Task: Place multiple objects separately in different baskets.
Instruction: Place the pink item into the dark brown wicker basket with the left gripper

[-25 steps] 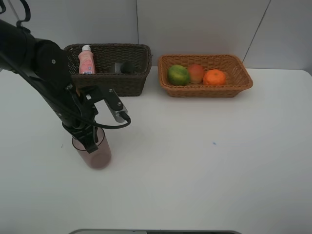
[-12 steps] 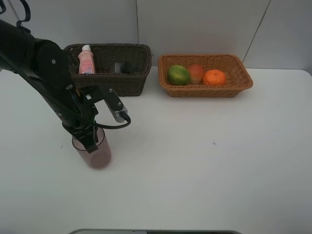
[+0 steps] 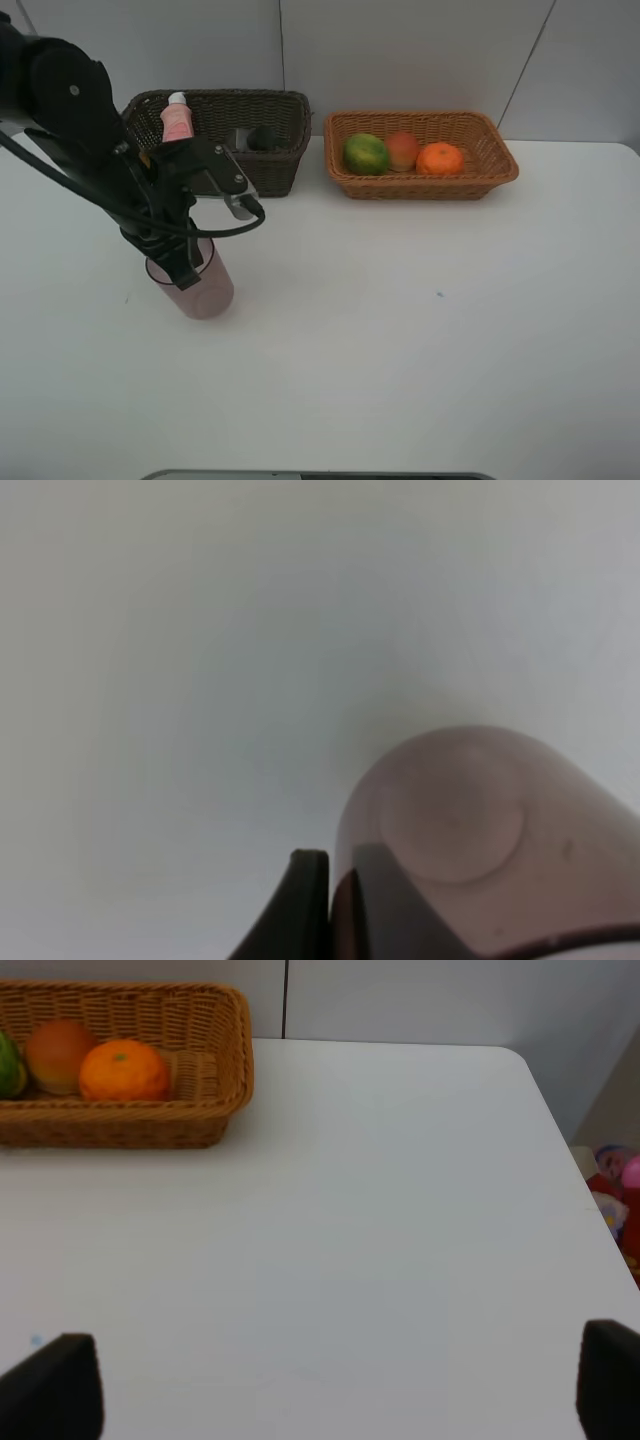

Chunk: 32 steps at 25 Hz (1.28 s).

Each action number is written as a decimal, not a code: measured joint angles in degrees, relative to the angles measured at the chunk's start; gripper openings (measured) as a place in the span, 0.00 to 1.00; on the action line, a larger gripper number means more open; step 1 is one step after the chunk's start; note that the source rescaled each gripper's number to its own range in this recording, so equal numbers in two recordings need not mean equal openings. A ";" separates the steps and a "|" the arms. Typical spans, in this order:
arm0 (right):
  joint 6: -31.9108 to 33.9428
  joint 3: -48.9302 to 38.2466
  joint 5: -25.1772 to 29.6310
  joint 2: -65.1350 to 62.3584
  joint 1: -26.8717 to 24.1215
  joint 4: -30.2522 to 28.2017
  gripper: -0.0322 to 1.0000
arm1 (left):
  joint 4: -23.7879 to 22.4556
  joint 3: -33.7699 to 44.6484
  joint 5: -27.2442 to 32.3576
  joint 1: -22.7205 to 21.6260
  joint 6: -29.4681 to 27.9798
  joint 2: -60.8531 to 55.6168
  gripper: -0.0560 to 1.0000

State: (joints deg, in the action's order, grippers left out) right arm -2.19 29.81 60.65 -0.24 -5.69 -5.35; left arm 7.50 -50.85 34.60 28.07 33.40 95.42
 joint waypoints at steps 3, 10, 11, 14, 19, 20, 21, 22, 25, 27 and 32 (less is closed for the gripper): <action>0.00 0.00 0.00 0.00 0.00 0.00 1.00 | -0.07 -3.38 2.87 -0.71 -4.74 -1.05 0.05; 0.00 0.00 0.00 0.00 0.00 0.00 1.00 | -2.05 -15.81 10.87 -4.40 -19.08 -1.05 0.05; 0.00 0.00 0.00 0.00 0.00 0.00 1.00 | -2.29 -17.54 11.16 -5.17 -21.04 -1.05 0.05; 0.00 0.00 0.00 0.00 0.00 0.00 1.00 | -2.68 -22.35 11.68 -8.04 -25.67 -0.56 0.05; 0.00 0.00 0.00 0.00 0.00 0.00 1.00 | -2.90 -31.23 13.05 -12.79 -30.05 4.26 0.05; 0.00 0.00 0.00 0.00 0.00 0.00 1.00 | -3.14 -32.82 13.10 -13.53 -30.39 5.68 0.05; 0.00 0.00 0.00 0.00 0.00 0.00 1.00 | -3.49 -34.11 13.18 -14.09 -30.62 7.13 0.05; 0.00 0.00 0.00 0.00 0.00 0.00 1.00 | -3.72 -35.66 13.18 -14.67 -30.75 8.38 0.05; 0.00 0.00 -0.05 0.00 0.00 0.00 1.00 | -4.26 -39.64 13.10 -15.73 -31.00 12.90 0.05; 0.00 0.00 -0.05 0.00 0.00 0.00 1.00 | -4.33 -42.08 12.94 -16.13 -31.07 15.71 0.05; 0.00 0.00 -0.05 0.00 0.00 0.00 1.00 | -7.03 -46.12 9.93 -16.44 -33.40 21.90 0.05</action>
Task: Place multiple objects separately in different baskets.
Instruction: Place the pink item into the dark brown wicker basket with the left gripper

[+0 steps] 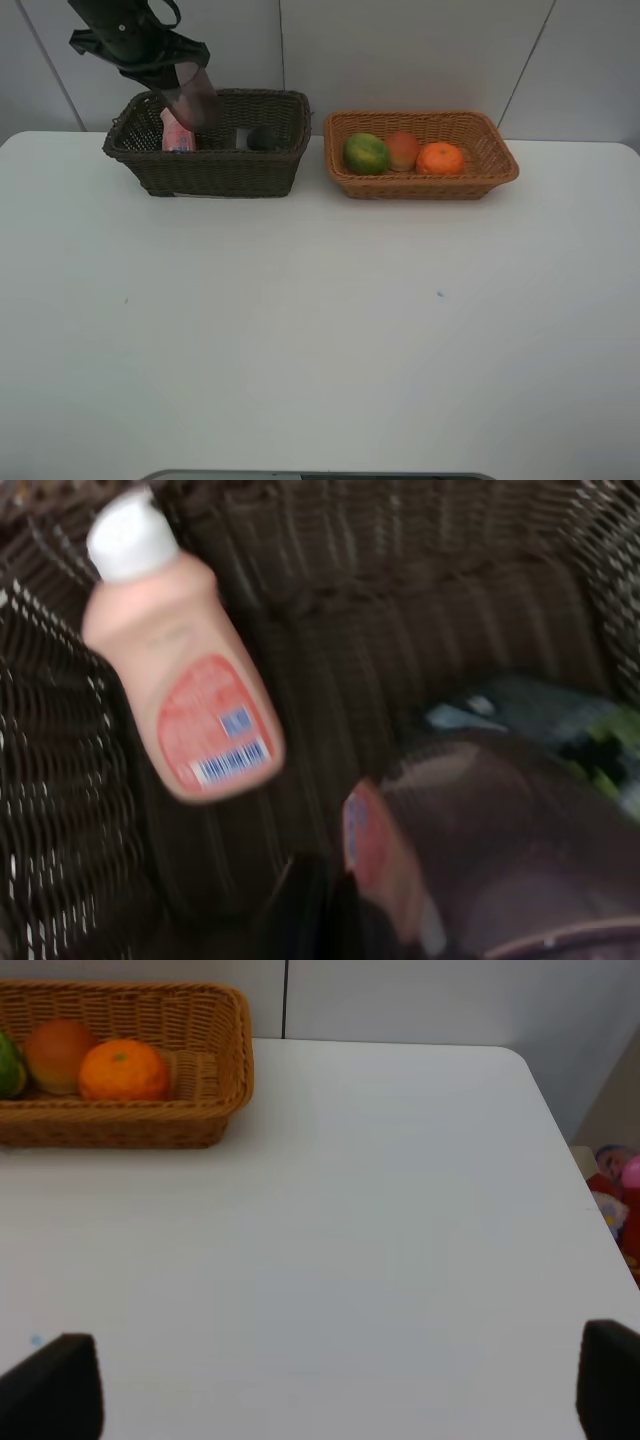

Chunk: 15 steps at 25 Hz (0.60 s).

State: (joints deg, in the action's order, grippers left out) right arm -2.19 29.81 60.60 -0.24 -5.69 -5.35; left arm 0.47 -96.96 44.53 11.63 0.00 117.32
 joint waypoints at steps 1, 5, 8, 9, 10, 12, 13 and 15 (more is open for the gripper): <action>0.00 0.00 0.00 0.00 0.00 0.00 1.00 | -0.47 -0.72 -0.84 0.00 -0.61 0.81 0.05; 0.00 0.00 0.00 0.00 0.00 0.00 1.00 | -1.88 -1.96 -5.08 0.00 -2.71 3.50 0.05; 0.00 0.00 0.00 0.00 0.00 0.00 1.00 | -2.00 -1.96 -7.83 0.00 -3.57 4.93 0.05; 0.00 0.00 0.00 0.00 0.00 0.00 1.00 | -2.06 -1.98 -8.78 0.00 -3.65 5.50 0.05; 0.00 0.00 0.00 0.00 0.00 0.00 1.00 | -2.19 -1.98 -9.45 0.00 -3.71 6.13 0.05; 0.00 0.00 0.00 0.00 0.00 0.00 1.00 | -2.60 -1.98 -10.79 0.00 -3.71 7.31 0.05; 0.00 0.00 0.00 0.00 0.00 0.00 1.00 | -2.92 -1.98 -11.38 0.00 -3.71 7.83 0.05; 0.00 0.00 0.00 0.00 0.00 0.00 1.00 | -3.35 -1.98 -12.67 0.00 -3.71 8.55 0.05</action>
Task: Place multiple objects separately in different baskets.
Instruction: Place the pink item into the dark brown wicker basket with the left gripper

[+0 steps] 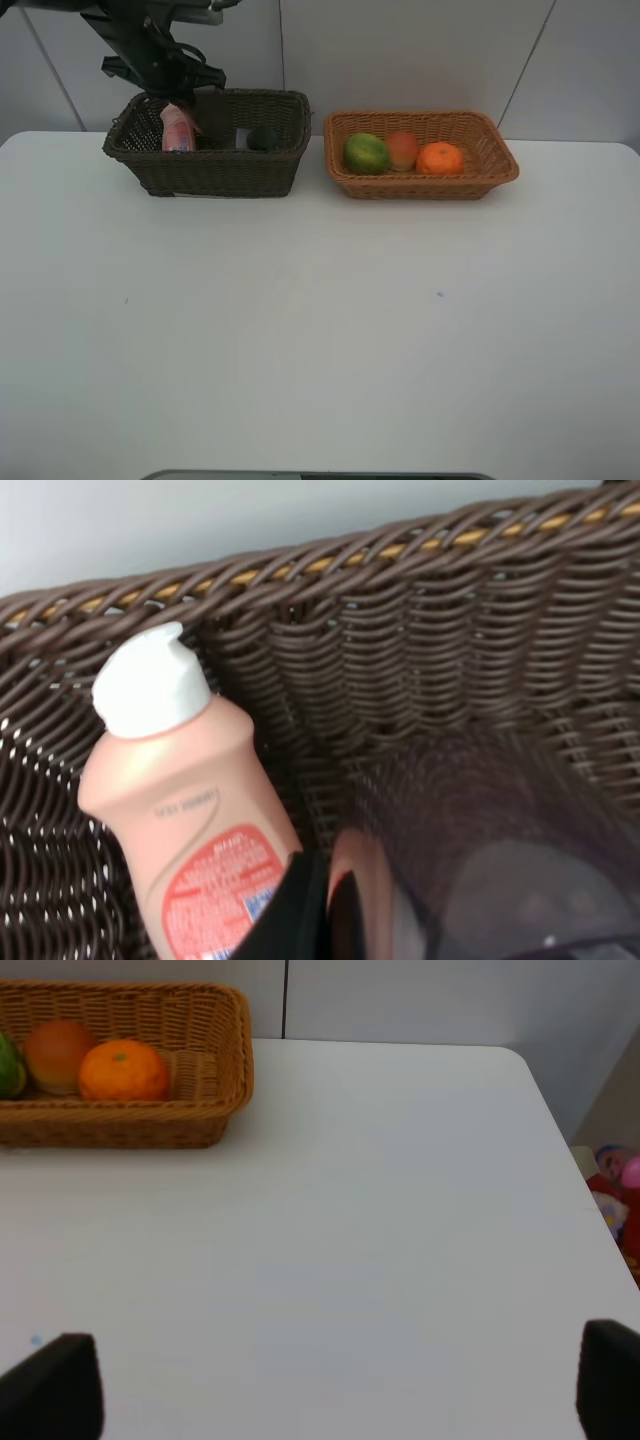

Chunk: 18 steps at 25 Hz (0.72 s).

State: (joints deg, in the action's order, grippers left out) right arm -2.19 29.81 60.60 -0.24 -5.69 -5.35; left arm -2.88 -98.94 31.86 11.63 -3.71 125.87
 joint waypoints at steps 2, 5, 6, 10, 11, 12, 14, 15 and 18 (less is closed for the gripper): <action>0.00 0.00 0.00 0.00 0.00 0.00 1.00 | -0.34 0.00 -1.17 0.00 0.00 0.45 0.05; 0.00 0.00 0.00 0.00 0.00 0.00 1.00 | -1.13 0.00 -2.66 0.00 0.00 1.16 0.05; 0.00 0.00 0.00 0.00 0.00 0.00 1.00 | -1.29 0.00 -2.80 0.00 0.00 1.57 0.05; 0.00 0.00 0.00 0.00 0.00 0.00 1.00 | -1.52 0.00 -2.49 0.00 0.00 3.14 0.05; 0.00 0.00 0.00 0.00 0.00 0.00 1.00 | -1.52 0.00 -2.38 0.00 0.00 3.32 0.05; 0.00 0.00 0.00 0.00 0.00 0.00 1.00 | -1.52 0.00 -2.33 0.00 0.00 3.44 0.05; 0.00 0.00 0.00 0.00 0.00 0.00 1.00 | -1.52 0.00 -2.20 0.00 0.00 3.44 0.05; 0.00 0.00 0.00 0.00 0.00 0.00 1.00 | -1.52 0.00 -2.11 0.00 0.00 3.44 0.05; 0.00 0.00 0.00 0.00 0.00 0.00 1.00 | -1.52 0.00 -2.07 0.00 0.00 3.44 0.11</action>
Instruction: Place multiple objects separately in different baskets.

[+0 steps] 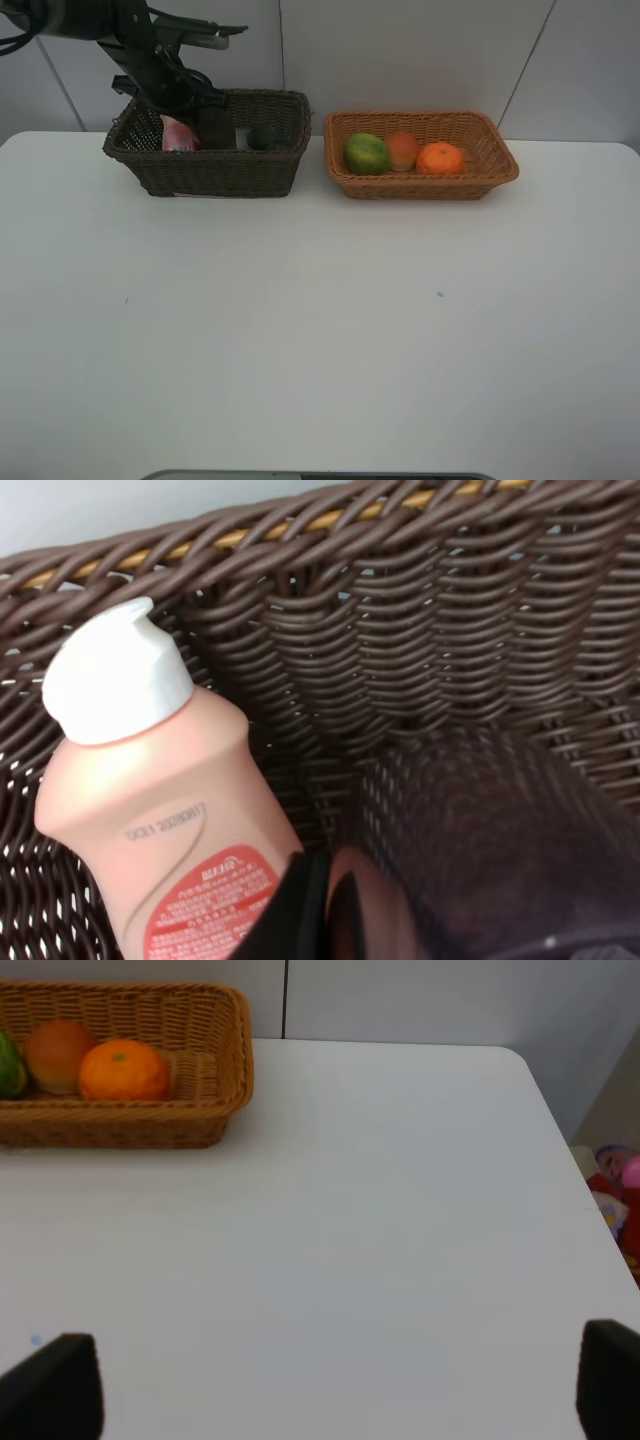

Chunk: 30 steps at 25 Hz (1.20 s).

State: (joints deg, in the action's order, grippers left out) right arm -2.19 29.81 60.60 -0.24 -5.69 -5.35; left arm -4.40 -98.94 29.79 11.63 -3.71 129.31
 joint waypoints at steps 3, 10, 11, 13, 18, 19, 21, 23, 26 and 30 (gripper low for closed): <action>0.00 0.00 0.00 0.00 0.00 0.00 1.00 | 0.00 0.00 0.06 0.00 0.00 0.00 0.44; 0.00 0.00 0.00 0.00 0.00 0.00 1.00 | 0.00 0.00 0.53 0.00 0.00 -0.31 0.99; 0.00 0.00 0.00 0.00 0.00 0.00 1.00 | 0.00 0.00 0.59 0.00 0.00 -0.51 0.99; 0.00 0.00 0.00 0.00 0.00 0.00 1.00 | 0.00 0.00 1.13 0.00 0.00 -1.23 1.00; 0.00 0.00 0.00 0.00 0.00 0.00 1.00 | 0.00 0.00 3.60 0.00 0.00 -3.56 1.00; 0.00 0.00 0.00 0.00 0.00 0.00 1.00 | 0.00 0.00 4.44 0.00 0.00 -4.26 1.00; 0.00 0.00 0.00 0.00 0.00 0.00 1.00 | 0.00 0.00 6.14 0.00 -0.01 -5.82 1.00; 0.00 0.00 0.00 0.00 0.00 0.00 1.00 | 0.00 0.30 7.99 0.00 -0.01 -7.49 1.00; 0.00 0.00 0.00 0.00 0.00 0.00 1.00 | 0.00 3.44 9.66 0.00 -0.06 -11.16 1.00; 0.00 0.00 0.00 0.00 0.00 0.00 1.00 | 0.05 10.69 10.21 -1.04 -0.06 -17.60 1.00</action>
State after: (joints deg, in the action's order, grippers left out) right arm -2.19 29.81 60.60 -0.24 -5.69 -5.35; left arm -4.35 -88.25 40.01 10.59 -3.77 111.71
